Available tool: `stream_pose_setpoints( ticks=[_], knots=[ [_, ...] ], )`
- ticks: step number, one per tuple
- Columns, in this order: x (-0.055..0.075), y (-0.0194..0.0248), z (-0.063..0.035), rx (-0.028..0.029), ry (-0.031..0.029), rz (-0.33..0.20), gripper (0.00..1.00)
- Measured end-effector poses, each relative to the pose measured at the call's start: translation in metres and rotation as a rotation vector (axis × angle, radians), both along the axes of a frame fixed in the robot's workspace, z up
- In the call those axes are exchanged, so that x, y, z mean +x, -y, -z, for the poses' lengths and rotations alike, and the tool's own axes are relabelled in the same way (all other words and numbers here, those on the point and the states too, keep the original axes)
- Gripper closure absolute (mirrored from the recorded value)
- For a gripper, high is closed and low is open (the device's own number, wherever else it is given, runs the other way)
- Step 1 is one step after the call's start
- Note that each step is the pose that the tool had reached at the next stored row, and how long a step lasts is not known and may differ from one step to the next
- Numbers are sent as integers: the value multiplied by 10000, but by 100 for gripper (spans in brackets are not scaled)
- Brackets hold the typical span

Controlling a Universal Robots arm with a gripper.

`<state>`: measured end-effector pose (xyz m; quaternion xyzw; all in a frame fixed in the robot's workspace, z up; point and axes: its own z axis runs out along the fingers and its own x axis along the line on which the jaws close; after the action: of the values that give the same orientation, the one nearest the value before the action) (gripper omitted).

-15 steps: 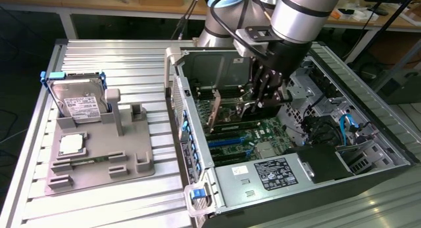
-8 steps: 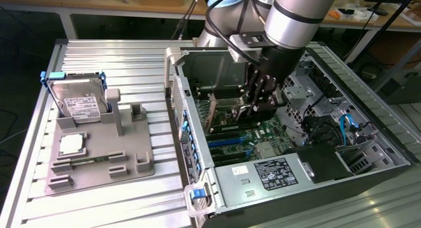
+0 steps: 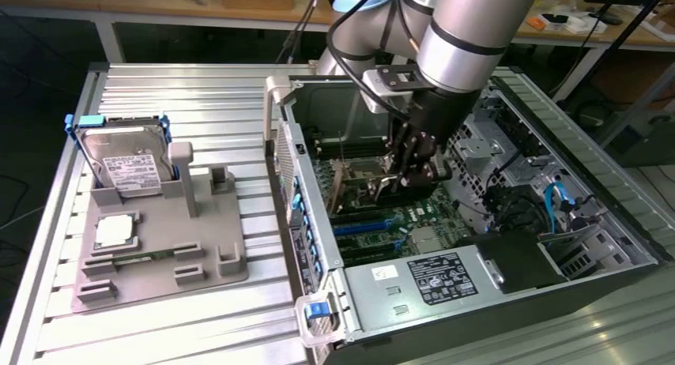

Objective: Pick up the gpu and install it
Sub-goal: 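Insert the gpu into the slot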

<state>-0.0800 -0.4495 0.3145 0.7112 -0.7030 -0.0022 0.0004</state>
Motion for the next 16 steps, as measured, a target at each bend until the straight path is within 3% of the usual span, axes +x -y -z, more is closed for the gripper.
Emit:
stream_pose_setpoints(
  ticks=[10,16],
  knots=[
    [-11,2,176,1,0,2,73],
    [-85,4,244,-1,0,1,73]
  ],
)
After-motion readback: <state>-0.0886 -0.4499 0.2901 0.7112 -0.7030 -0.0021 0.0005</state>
